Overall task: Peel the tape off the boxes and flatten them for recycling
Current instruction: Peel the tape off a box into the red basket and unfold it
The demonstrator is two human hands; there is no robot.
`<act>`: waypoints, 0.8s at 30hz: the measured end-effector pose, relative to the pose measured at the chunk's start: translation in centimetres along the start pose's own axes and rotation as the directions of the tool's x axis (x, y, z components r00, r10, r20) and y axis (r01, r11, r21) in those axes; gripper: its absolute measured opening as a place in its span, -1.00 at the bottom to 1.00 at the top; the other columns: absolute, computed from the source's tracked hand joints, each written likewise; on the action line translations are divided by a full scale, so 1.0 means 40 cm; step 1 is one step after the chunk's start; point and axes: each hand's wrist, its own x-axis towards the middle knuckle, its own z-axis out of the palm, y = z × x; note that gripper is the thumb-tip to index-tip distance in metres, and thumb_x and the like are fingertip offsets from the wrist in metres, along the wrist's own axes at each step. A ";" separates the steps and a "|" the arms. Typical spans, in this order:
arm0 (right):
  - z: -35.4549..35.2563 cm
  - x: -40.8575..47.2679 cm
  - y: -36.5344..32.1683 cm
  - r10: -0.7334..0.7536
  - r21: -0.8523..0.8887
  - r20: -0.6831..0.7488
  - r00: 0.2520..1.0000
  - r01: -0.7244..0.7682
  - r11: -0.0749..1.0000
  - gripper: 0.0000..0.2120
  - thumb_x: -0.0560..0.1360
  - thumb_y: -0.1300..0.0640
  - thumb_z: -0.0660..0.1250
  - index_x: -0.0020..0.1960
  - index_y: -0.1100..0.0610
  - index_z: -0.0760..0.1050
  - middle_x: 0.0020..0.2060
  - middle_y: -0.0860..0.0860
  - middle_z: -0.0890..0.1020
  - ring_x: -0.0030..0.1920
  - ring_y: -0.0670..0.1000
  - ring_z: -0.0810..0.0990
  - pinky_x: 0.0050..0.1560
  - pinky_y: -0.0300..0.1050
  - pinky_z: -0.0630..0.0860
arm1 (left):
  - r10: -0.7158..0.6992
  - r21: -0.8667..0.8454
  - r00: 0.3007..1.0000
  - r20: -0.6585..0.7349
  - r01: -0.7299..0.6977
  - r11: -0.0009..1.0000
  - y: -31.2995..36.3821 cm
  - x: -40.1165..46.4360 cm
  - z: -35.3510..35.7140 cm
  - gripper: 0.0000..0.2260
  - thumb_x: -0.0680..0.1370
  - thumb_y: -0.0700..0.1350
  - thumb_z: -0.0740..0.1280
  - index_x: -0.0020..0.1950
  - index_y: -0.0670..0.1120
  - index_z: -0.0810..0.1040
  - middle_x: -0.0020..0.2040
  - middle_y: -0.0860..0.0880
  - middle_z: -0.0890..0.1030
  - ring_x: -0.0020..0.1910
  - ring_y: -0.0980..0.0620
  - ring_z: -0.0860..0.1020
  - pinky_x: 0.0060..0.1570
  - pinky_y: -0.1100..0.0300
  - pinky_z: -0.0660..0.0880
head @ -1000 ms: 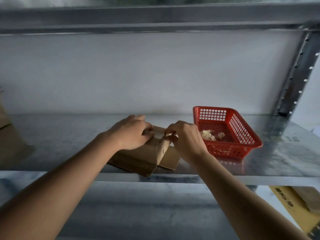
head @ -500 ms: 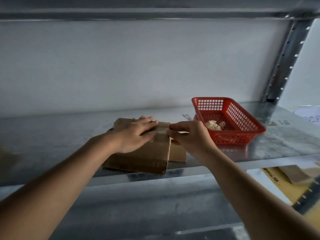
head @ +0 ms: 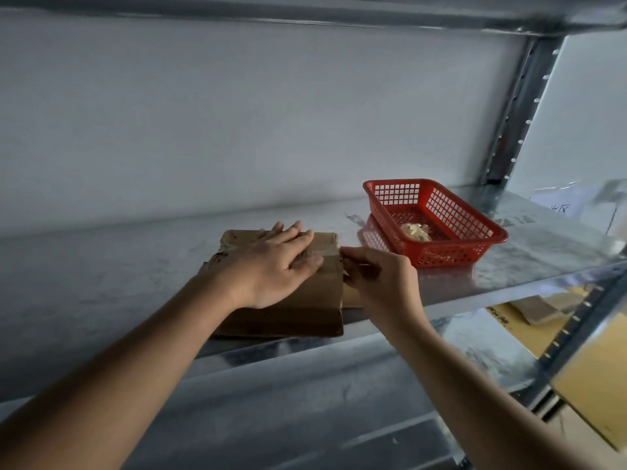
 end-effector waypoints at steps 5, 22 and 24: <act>0.007 0.008 -0.004 -0.031 0.022 -0.037 0.999 0.032 0.999 -0.80 0.55 0.34 0.45 0.13 0.16 0.71 -0.11 -0.04 0.76 -0.12 -0.12 0.74 -0.10 -0.12 0.71 | -0.004 -0.015 1.000 0.018 0.004 1.000 -0.009 0.005 -0.010 -0.34 0.62 0.40 -0.05 0.68 0.21 -0.03 0.66 0.25 -0.15 0.62 0.22 -0.21 0.54 0.14 -0.17; -0.016 0.044 -0.020 -0.246 -0.540 0.306 0.920 0.381 0.751 -0.95 0.65 0.24 0.26 0.09 0.17 0.48 -0.08 0.10 0.63 -0.26 0.08 0.61 -0.33 -0.10 0.51 | -0.052 -0.002 0.999 -0.014 0.052 0.999 -0.015 0.011 -0.005 -0.35 0.60 0.45 -0.05 0.67 0.27 0.00 0.63 0.36 -0.12 0.59 0.31 -0.18 0.57 0.05 0.01; -0.044 0.071 -0.026 -0.274 -0.568 0.470 0.839 0.525 0.634 -0.86 0.65 0.30 0.25 0.20 0.19 0.44 -0.01 0.11 0.58 -0.21 0.08 0.63 -0.24 -0.03 0.61 | -0.042 0.026 0.999 -0.031 0.043 0.999 -0.015 0.007 -0.006 -0.35 0.60 0.45 -0.05 0.66 0.27 0.02 0.63 0.35 -0.10 0.60 0.32 -0.16 0.58 0.04 0.03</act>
